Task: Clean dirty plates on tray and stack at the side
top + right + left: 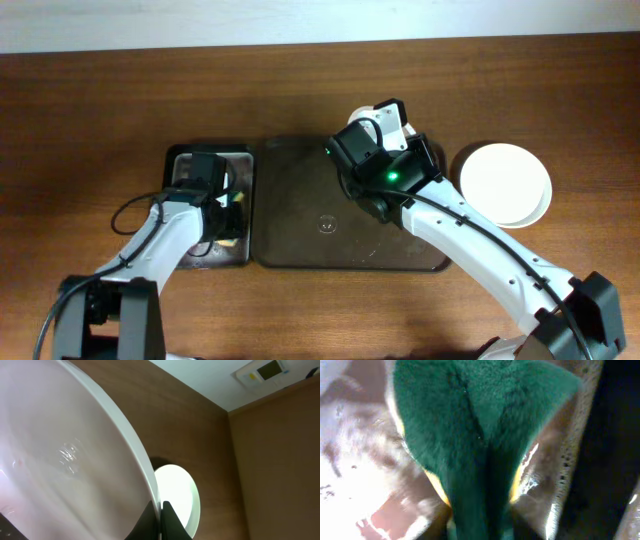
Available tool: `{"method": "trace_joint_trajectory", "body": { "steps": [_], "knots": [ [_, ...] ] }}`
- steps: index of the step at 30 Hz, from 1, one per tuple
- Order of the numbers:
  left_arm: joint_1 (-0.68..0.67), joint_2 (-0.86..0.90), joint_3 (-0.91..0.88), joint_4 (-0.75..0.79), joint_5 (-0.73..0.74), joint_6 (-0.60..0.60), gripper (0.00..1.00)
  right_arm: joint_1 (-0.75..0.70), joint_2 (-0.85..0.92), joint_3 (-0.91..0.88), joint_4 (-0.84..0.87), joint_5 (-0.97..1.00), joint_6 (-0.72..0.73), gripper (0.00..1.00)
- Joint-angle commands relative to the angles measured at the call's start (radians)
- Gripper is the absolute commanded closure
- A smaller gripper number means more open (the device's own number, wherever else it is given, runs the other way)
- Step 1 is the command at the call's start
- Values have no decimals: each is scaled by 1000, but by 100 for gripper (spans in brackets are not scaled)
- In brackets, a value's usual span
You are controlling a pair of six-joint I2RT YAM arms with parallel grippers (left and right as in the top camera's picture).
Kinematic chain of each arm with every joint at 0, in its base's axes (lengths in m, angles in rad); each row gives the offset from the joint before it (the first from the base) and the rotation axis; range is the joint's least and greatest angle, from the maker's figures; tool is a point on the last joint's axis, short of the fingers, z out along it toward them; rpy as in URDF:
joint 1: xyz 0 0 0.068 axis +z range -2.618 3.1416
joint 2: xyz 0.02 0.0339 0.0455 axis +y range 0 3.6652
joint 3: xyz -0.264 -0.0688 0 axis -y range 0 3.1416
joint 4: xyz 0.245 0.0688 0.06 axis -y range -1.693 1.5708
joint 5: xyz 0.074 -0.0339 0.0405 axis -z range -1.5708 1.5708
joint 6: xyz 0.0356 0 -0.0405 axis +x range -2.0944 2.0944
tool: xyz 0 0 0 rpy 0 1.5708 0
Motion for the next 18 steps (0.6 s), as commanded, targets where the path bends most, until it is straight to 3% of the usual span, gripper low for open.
{"method": "trace_joint_trajectory", "body": {
  "steps": [1,6,11,12,16,18],
  "knots": [
    [6,-50,42,40,-28,0,18,5,-15,12,11,51,16,96],
    [6,-16,40,127,-32,-1,13,5,-15,12,10,50,16,96],
    [6,71,40,141,-31,-1,16,5,-15,12,10,49,16,96],
    [6,82,40,142,-31,-1,23,5,-15,12,10,46,16,96],
    [6,81,51,172,-32,0,100,5,-15,12,8,43,16,96],
    [6,71,70,172,-55,0,100,5,-15,12,5,44,16,96]
  ]
}}
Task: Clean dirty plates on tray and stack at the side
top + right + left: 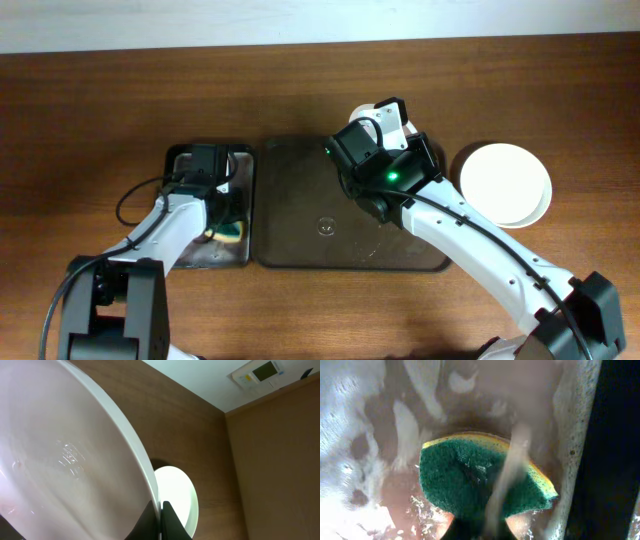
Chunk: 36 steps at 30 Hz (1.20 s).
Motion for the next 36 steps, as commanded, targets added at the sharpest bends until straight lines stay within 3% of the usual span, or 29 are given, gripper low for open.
{"method": "trace_joint_trajectory", "body": {
  "steps": [1,3,4,5,6,7,8,15,18,28,32,36],
  "knots": [
    [5,-16,50,8,-40,-1,100,5,-15,12,-1,31,16,96],
    [5,-39,56,6,-42,-1,100,5,-15,12,0,35,16,96],
    [5,-56,56,0,-42,-1,86,5,-15,12,1,39,16,96],
    [5,-69,56,-6,-42,-1,42,5,-15,14,0,39,16,96],
    [5,-85,56,-15,-42,-1,18,5,-16,14,1,39,16,96],
    [5,-98,56,-24,-41,-1,6,5,-16,14,1,39,16,96],
    [5,-114,56,-41,-34,-1,3,5,-16,14,1,39,16,96],
    [5,-159,56,-196,79,-2,0,-22,-58,23,7,34,93,96],
    [5,-159,56,-245,91,-2,0,-112,-105,23,4,-118,108,96],
    [5,-159,56,-279,91,-2,0,-782,-142,21,-78,-768,147,96],
    [5,-159,56,-281,91,-2,0,-983,-94,16,-99,-821,147,96],
    [5,-159,56,-281,88,-2,0,-1085,-21,-15,-98,-859,147,96]
  ]
}}
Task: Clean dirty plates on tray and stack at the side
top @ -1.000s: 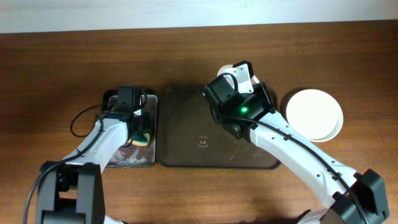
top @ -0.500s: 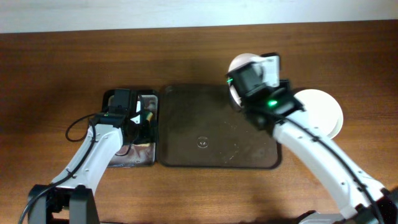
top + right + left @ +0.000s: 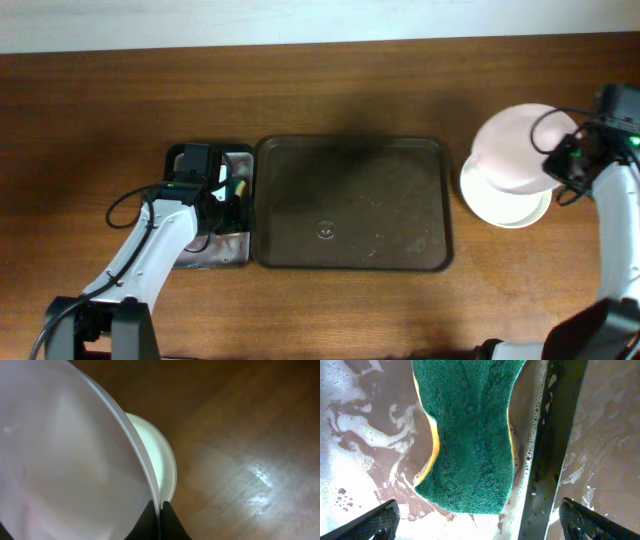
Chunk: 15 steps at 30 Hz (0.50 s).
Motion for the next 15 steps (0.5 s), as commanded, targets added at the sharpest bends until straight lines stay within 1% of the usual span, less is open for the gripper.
{"method": "trace_joint_trajectory", "body": {
  "steps": [1,4,5,6,7,8,9,10,12,14,15],
  "knots": [
    [5,-21,16,-1,7,-2,0,-54,66,-24,-2,-69,15,96],
    [5,-21,16,-1,7,-2,0,-61,108,-28,-3,-77,15,96],
    [5,-21,16,0,7,-2,0,-61,117,-28,-3,-87,15,90],
    [5,-21,16,0,7,-2,0,-61,122,-28,-2,-93,15,76],
    [5,-21,16,0,7,-2,0,-61,125,-28,-2,-116,15,66],
    [5,-21,16,0,7,-2,0,-61,125,-28,-2,-139,14,60],
    [5,-21,16,3,7,-2,0,-61,125,-28,-2,-195,14,57],
    [5,-22,16,11,7,-2,0,-60,125,-28,-1,-282,-7,52],
    [5,-29,22,48,7,-2,0,-32,125,-28,9,-513,-110,43],
    [5,-29,45,61,8,-2,0,20,125,-28,8,-632,-203,38],
    [5,-29,59,67,8,-2,1,63,125,-28,0,-645,-237,34]
  ]
}}
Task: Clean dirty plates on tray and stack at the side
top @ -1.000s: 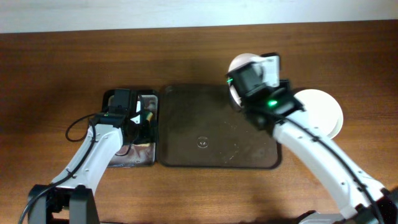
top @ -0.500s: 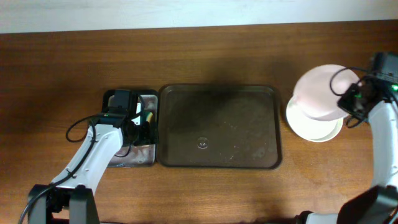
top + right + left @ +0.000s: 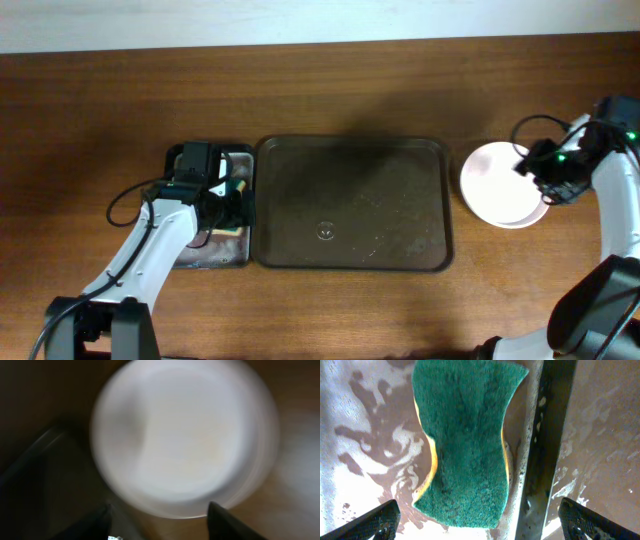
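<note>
A stack of white plates lies on the table to the right of the dark tray, which bears no plates. In the right wrist view the top plate shows blurred and flat below my right gripper, open and holding nothing. In the soapy basin left of the tray a green and yellow sponge lies in the water. My left gripper hangs open just above it, one fingertip over the water and the other past the basin's rim.
The basin's dark rim separates the foamy water from the wet tray surface. Brown tabletop surrounds everything, and cables trail from both arms.
The plate that my right gripper held tilted over the stack now lies flat on it, and that gripper is open. My left gripper stays open over the sponge.
At first my left gripper was shut on the sponge in the basin and my right held a white plate above the tray's back edge. Later the sponge lay released in the water and the plate hung over the side stack. Now the plate rests on the stack.
</note>
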Available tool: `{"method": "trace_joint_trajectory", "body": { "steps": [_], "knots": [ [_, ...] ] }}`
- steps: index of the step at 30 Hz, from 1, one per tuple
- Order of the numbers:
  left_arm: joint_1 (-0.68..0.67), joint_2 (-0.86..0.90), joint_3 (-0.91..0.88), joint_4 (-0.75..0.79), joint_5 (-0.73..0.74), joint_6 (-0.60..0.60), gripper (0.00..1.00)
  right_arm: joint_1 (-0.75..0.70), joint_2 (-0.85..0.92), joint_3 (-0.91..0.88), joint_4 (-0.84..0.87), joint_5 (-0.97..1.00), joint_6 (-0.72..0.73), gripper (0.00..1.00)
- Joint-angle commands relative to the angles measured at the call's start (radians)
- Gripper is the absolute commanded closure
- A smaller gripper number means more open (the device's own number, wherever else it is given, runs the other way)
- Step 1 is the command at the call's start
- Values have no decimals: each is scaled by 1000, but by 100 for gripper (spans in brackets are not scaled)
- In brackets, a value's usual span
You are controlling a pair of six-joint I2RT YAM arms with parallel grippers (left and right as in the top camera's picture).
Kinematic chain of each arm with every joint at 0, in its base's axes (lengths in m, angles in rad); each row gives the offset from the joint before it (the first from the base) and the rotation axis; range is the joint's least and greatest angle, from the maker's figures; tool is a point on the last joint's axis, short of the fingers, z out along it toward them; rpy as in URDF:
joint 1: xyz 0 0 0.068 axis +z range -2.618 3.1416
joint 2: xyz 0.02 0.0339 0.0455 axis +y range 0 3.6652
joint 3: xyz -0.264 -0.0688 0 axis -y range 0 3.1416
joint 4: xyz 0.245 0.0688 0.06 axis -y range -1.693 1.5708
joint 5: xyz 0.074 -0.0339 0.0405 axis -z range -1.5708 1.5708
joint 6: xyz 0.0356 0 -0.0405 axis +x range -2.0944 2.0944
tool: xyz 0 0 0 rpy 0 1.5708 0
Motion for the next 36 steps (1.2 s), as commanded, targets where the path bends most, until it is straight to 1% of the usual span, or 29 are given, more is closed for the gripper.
{"method": "trace_joint_trajectory", "body": {
  "steps": [1,2,4,5,7,10,13,15,16,18,21,22,24,26,28,30,36],
  "knots": [
    [5,-28,76,14,8,-2,0,137,10,-3,-19,-208,-174,31],
    [5,-28,101,-5,17,-2,1,201,10,-3,-47,-195,-213,25],
    [5,-28,142,-74,33,-2,1,282,10,-3,-102,-99,-217,16],
    [5,-28,159,-126,34,-2,1,331,9,-3,-142,-25,-216,1],
    [5,-29,172,-233,35,-11,1,384,9,-3,-208,43,-204,1],
    [5,-29,171,-391,106,-13,0,409,6,-3,-330,63,-206,1],
    [5,-45,171,-496,112,-13,0,409,-34,-6,-417,62,-206,1],
    [5,-95,166,-534,113,-13,1,409,-109,-35,-415,62,-206,1],
    [5,-127,157,-533,112,-13,0,409,-156,-56,-401,62,-205,1],
    [5,-227,132,-516,111,-13,0,409,-304,-135,-333,65,-204,1],
    [5,-425,82,-451,75,-13,1,409,-553,-256,-212,72,-201,1],
    [5,-516,56,-417,73,-13,1,409,-634,-289,-183,77,-202,1],
    [5,-769,-23,-334,21,-13,1,409,-866,-356,-121,106,-202,1],
    [5,-877,-60,-302,14,-13,1,409,-969,-359,-114,124,-202,1],
    [5,-969,-83,-290,14,-13,1,409,-1035,-359,-120,125,-202,1],
    [5,-1011,-83,-290,14,-13,1,409,-1068,-359,-132,125,-202,1],
    [5,-1018,-84,-294,14,-13,1,409,-1068,-359,-140,125,-202,1]
  ]
}}
